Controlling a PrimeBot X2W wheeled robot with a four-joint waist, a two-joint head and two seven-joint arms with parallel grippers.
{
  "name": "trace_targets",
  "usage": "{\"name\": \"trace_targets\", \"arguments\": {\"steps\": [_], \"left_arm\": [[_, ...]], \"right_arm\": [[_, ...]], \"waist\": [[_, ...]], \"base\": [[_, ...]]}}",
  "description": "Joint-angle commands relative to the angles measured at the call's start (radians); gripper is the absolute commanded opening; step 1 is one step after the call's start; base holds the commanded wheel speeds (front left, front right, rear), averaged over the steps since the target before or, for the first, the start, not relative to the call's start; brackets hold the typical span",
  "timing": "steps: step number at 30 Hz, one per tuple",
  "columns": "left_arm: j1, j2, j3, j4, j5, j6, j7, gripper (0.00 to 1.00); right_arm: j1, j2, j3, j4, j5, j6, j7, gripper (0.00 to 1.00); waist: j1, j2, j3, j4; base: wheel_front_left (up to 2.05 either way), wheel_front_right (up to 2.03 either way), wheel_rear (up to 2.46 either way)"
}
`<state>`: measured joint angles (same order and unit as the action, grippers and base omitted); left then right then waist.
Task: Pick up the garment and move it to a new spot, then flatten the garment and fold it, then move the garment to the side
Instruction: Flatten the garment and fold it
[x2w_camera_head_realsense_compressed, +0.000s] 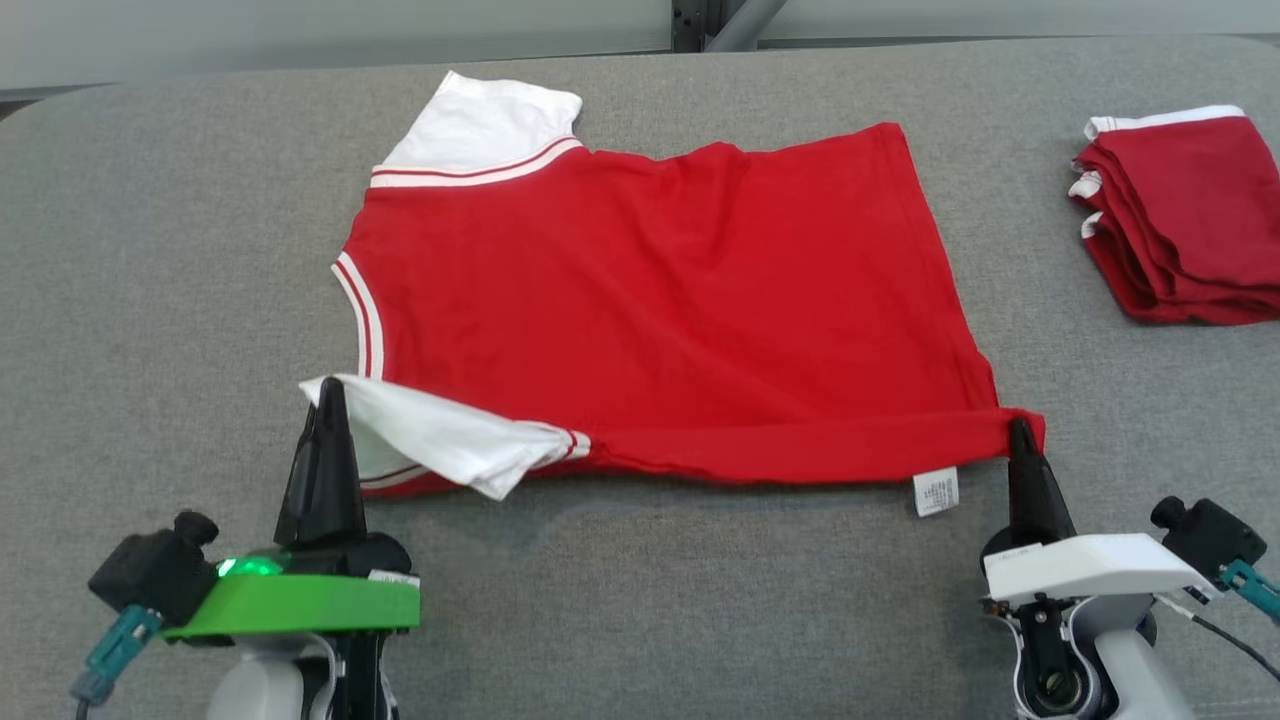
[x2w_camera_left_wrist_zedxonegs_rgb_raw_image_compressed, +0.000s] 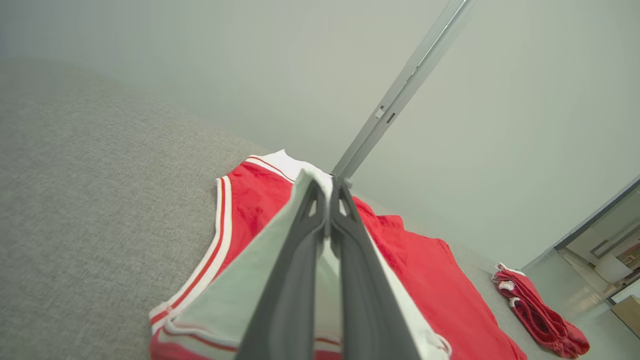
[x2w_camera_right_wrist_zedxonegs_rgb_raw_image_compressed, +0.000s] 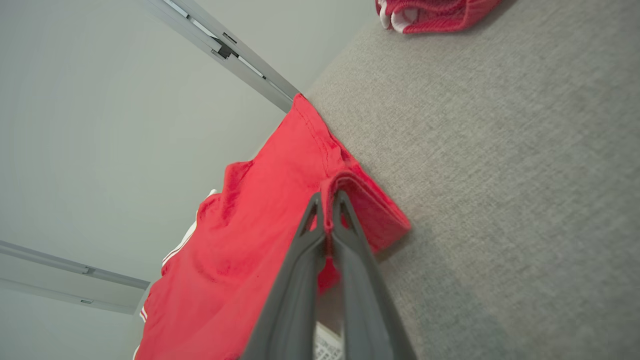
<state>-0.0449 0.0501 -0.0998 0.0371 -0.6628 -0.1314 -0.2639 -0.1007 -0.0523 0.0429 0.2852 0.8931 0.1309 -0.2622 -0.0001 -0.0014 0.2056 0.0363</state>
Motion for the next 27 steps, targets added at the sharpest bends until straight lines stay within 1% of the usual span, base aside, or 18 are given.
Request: {"name": "trace_targets", "arguments": {"steps": [1,5,7,15,16,17,18,20,21,22,23,24,25,27], "left_arm": [[-0.061,0.007,-0.005,0.028,0.021,0.003,0.0,0.0],[-0.16,0.012,0.003,0.093,0.027,0.003,0.0,0.0],[-0.215,0.014,0.005,0.153,0.028,0.003,0.0,0.0],[-0.295,0.018,0.012,0.256,0.03,0.003,0.0,0.0],[-0.303,0.02,0.013,0.269,0.031,0.003,0.0,0.0],[-0.31,0.019,0.011,0.284,0.03,0.003,0.0,0.0],[-0.32,0.019,0.009,0.295,0.029,0.003,0.0,0.0],[-0.337,0.021,0.007,0.323,0.03,0.003,0.0,0.0],[-0.344,0.021,0.005,0.338,0.032,0.003,0.0,0.15],[-0.355,0.021,0.003,0.346,0.038,0.003,0.0,0.36],[-0.363,0.021,0.0,0.353,0.041,0.003,0.0,0.71],[-0.369,0.021,-0.006,0.355,0.042,0.003,0.0,0.98],[-0.372,0.021,-0.008,0.355,0.044,0.003,0.0,1.0],[-0.373,0.02,-0.013,0.348,0.035,0.003,0.0,1.0]], "right_arm": [[-0.042,-0.001,0.001,0.02,-0.006,0.0,-0.003,0.0],[-0.11,0.0,0.007,0.057,-0.016,0.0,-0.003,0.0],[-0.153,0.0,0.016,0.104,-0.024,0.0,-0.003,0.0],[-0.24,0.001,0.022,0.177,-0.023,0.0,-0.003,0.0],[-0.249,0.001,0.027,0.188,-0.019,0.0,-0.003,0.03],[-0.258,0.001,0.032,0.195,-0.014,0.0,-0.003,0.23],[-0.267,0.001,0.037,0.2,-0.011,0.0,-0.003,0.38],[-0.281,0.002,0.048,0.207,-0.015,0.0,-0.003,1.0],[-0.287,0.002,0.049,0.206,-0.02,0.0,-0.003,1.0],[-0.292,0.002,0.048,0.202,-0.024,0.0,-0.003,1.0],[-0.297,0.001,0.046,0.195,-0.031,0.0,-0.003,1.0],[-0.3,0.0,0.041,0.187,-0.043,0.0,-0.003,1.0],[-0.3,0.0,0.035,0.177,-0.052,0.0,-0.003,1.0],[-0.297,0.001,0.027,0.153,-0.065,0.0,-0.003,1.0]], "waist": [[0.0001,0.0014,0.029,-0.001],[0.0001,0.0014,0.061,-0.009],[0.0001,0.0014,0.082,-0.017],[0.0001,0.0014,0.115,-0.035],[0.0001,0.0014,0.118,-0.036],[0.0001,0.0014,0.12,-0.037],[0.0001,0.0014,0.122,-0.038],[0.0001,0.0014,0.125,-0.039],[0.0001,0.0014,0.125,-0.04],[0.0001,0.0014,0.125,-0.04],[0.0001,0.0014,0.125,-0.04],[0.0001,0.0014,0.124,-0.04],[0.0001,0.0014,0.123,-0.04],[0.0001,0.0014,0.12,-0.039]], "base": [[0.0,0.0,0.0],[0.0,0.0,0.0],[0.0,0.0,0.0],[0.0,0.0,0.0],[0.0,0.0,0.0],[0.0,0.0,0.0],[0.0,0.0,0.0],[0.0,0.0,0.0],[0.0,0.0,0.0],[0.0,0.0,0.0],[0.0,0.0,0.0],[0.0,0.0,0.0],[0.0,0.0,0.0],[0.0,0.0,0.0]]}}
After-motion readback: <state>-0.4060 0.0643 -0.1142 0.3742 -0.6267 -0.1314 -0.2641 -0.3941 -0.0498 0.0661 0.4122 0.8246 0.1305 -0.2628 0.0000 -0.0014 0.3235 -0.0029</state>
